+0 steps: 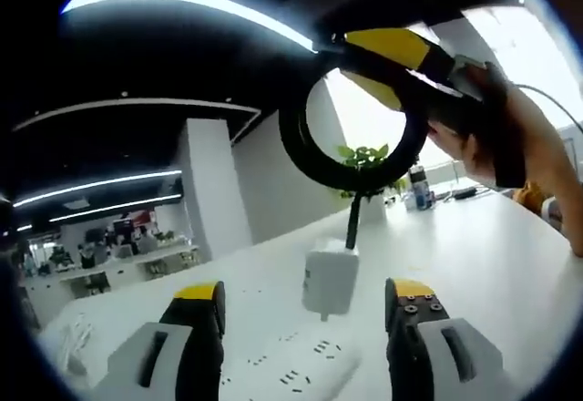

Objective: Straighten the power strip on the desk, plug the charger into it

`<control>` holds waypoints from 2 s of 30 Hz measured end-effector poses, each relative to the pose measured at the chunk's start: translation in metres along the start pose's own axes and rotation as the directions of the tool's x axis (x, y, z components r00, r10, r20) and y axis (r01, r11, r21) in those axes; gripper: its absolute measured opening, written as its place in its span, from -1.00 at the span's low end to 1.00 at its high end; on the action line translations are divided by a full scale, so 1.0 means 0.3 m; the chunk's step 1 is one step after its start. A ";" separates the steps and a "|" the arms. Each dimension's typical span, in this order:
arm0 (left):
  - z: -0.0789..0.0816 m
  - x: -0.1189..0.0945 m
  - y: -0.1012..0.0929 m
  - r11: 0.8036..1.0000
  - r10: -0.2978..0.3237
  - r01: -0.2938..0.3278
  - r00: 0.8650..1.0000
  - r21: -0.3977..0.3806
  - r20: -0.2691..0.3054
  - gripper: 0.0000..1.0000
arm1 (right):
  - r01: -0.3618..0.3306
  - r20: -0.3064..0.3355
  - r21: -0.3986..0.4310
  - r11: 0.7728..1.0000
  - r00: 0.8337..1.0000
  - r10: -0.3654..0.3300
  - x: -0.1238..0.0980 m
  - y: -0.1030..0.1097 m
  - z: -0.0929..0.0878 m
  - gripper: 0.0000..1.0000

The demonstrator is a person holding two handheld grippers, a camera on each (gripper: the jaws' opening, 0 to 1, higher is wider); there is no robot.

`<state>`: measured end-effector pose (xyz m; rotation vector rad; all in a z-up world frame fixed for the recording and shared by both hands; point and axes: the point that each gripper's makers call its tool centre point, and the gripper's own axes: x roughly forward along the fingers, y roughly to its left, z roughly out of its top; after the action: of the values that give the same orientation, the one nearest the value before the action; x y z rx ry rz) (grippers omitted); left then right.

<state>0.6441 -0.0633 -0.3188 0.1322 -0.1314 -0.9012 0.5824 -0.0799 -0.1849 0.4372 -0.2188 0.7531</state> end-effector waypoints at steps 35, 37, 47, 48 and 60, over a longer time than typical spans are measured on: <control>-0.038 0.046 -0.056 0.999 -0.048 0.049 0.997 0.019 -0.056 -0.22 | -0.018 -0.019 0.002 1.000 1.000 0.018 0.011 0.022 -0.037 -0.88; -0.041 0.046 -0.055 0.999 -0.047 0.049 0.997 0.023 -0.062 -0.29 | -0.017 -0.022 0.000 1.000 1.000 0.017 0.012 0.023 -0.042 -0.88; -0.051 0.048 -0.054 0.997 -0.054 0.058 0.995 0.050 -0.087 -0.45 | -0.010 -0.037 -0.007 1.000 0.999 0.010 0.022 0.020 -0.058 -0.88; -0.052 0.048 -0.056 0.996 -0.056 0.061 0.995 0.057 -0.088 -0.46 | -0.010 -0.039 -0.010 1.000 0.999 0.010 0.023 0.020 -0.059 -0.88; -0.093 0.031 -0.057 0.979 -0.191 0.200 0.964 0.035 -0.183 -0.47 | 0.002 -0.075 -0.026 1.000 0.997 -0.004 0.045 0.005 -0.088 -0.87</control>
<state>0.6414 -0.0793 -0.3487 0.2791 0.0257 -1.0786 0.5919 -0.0585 -0.2033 0.3837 -0.1570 0.7619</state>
